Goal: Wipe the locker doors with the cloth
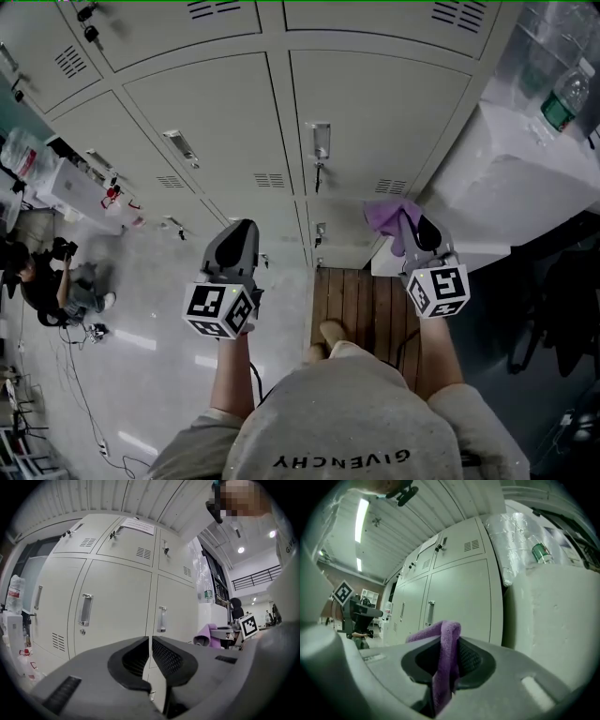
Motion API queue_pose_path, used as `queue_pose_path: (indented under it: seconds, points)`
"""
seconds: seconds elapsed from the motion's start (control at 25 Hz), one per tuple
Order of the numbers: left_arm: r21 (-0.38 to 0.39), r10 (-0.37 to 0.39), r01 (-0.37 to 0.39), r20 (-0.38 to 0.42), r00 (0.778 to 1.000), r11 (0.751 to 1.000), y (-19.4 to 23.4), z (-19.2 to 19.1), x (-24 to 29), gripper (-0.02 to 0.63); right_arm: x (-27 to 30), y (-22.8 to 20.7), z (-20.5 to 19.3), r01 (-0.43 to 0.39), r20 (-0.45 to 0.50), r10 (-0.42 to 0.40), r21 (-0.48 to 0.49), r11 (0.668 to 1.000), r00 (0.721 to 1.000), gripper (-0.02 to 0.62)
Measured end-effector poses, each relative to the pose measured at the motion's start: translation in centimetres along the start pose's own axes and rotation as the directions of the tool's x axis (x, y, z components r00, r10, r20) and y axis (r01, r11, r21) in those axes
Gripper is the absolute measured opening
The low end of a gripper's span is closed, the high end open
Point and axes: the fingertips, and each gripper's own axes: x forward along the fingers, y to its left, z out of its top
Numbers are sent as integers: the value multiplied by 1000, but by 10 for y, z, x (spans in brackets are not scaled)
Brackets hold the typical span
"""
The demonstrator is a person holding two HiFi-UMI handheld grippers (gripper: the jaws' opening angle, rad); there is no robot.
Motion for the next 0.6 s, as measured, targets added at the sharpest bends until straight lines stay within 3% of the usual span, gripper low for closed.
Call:
queue_pose_path:
  seconds: [0.6]
  points:
    - [-23,-5,5,23,1000,1000,-1,2,-29,18,-27,35,13,1,23,-2,43,999,1000,58]
